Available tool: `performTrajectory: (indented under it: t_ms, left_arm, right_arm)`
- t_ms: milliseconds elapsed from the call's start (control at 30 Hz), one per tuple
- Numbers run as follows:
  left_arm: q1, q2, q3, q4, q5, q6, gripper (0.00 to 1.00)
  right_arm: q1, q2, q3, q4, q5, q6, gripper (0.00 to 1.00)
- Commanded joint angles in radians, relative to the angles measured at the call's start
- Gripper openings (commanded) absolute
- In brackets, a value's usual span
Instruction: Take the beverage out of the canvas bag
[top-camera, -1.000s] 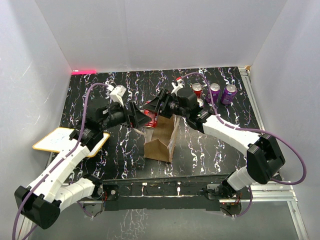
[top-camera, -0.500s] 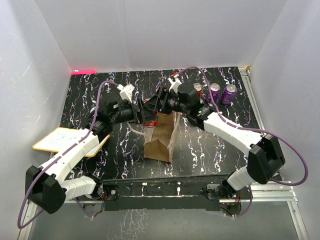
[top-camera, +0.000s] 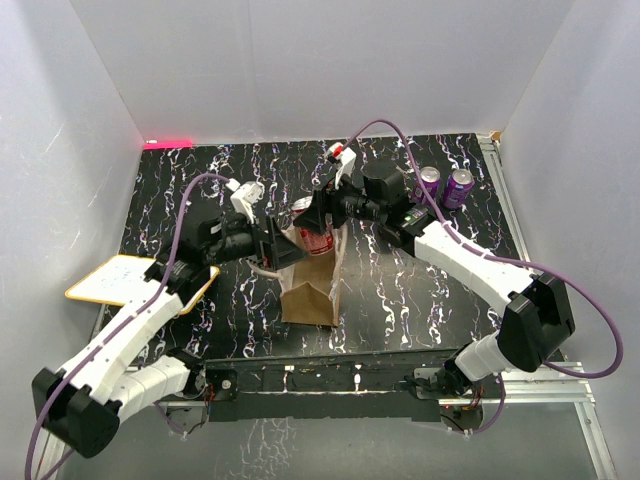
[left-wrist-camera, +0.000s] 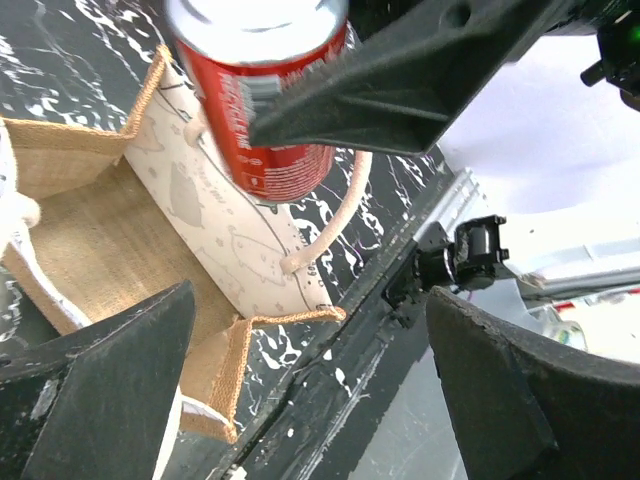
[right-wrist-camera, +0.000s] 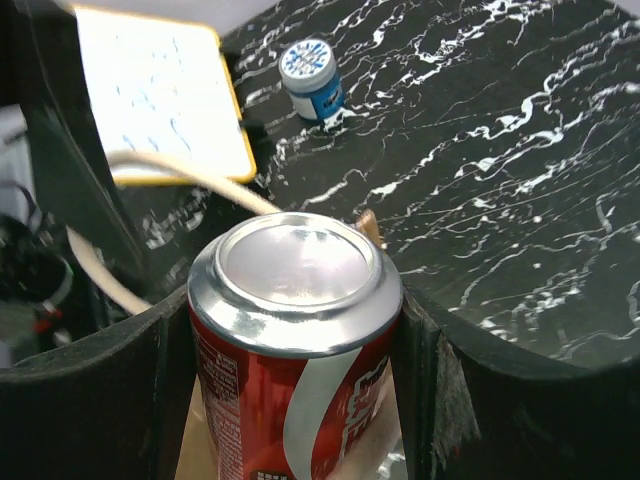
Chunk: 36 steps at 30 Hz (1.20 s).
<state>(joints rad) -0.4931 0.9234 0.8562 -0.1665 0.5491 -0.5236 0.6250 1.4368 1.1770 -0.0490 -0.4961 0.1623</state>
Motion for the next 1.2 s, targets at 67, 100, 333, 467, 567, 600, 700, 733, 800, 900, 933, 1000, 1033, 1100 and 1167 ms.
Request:
performTrajectory:
  t_ms: [67,100,333,467,567,600,700,733,800,900,933,1000,1033,1100,1167]
  left_arm:
    - [0.011,-0.06,0.073,-0.139,-0.169,-0.027,0.97]
    - [0.013,-0.024,0.094,-0.145,-0.165,-0.053,0.97]
    - [0.013,0.155,0.214,-0.09,-0.023,-0.219,0.97]
    - [0.013,0.228,0.267,-0.152,-0.024,-0.231,0.97]
    - [0.013,0.237,0.255,-0.108,0.014,-0.25,0.97]
    - [0.013,0.235,0.249,-0.098,0.017,-0.257,0.97]
    - [0.012,0.245,0.253,-0.114,0.002,-0.265,0.97]
    - [0.011,0.255,0.259,-0.136,-0.017,-0.266,0.97]
    - [0.009,0.268,0.271,-0.175,-0.042,-0.26,0.97]
    - [-0.001,0.293,0.293,-0.23,-0.07,-0.234,0.97]
    - [-0.006,0.3,0.305,-0.253,-0.082,-0.226,0.97]
    - [-0.012,0.309,0.316,-0.284,-0.111,-0.209,0.95]
    - [-0.015,0.313,0.322,-0.3,-0.128,-0.2,0.94]
    - [-0.018,0.32,0.33,-0.327,-0.158,-0.185,0.93]
    - [-0.018,0.323,0.328,-0.324,-0.16,-0.183,0.89]
  right_arm:
    - [-0.004,-0.081,-0.027,0.143,-0.208,-0.422,0.08]
    - [-0.004,-0.074,-0.02,0.133,-0.219,-0.447,0.08]
    - [0.03,-0.069,0.026,0.051,-0.273,-0.599,0.08]
    - [0.064,-0.081,0.024,0.039,-0.227,-0.646,0.08]
    - [0.088,-0.072,0.024,0.038,-0.194,-0.656,0.08]
    - [0.097,-0.067,0.028,0.035,-0.178,-0.66,0.08]
    - [0.123,-0.048,0.043,0.029,-0.132,-0.672,0.08]
    - [0.128,-0.045,0.045,0.036,-0.123,-0.672,0.08]
    - [0.142,-0.038,0.051,0.047,-0.104,-0.672,0.08]
    - [0.167,-0.013,0.083,0.032,-0.052,-0.683,0.08]
    - [0.175,-0.004,0.094,0.025,-0.035,-0.686,0.08]
    - [0.188,0.009,0.107,0.022,-0.004,-0.691,0.08]
    - [0.192,0.015,0.112,0.02,0.009,-0.694,0.08]
    - [0.204,0.024,0.123,0.011,0.028,-0.698,0.08]
    - [0.221,0.035,0.138,-0.004,0.046,-0.707,0.08]
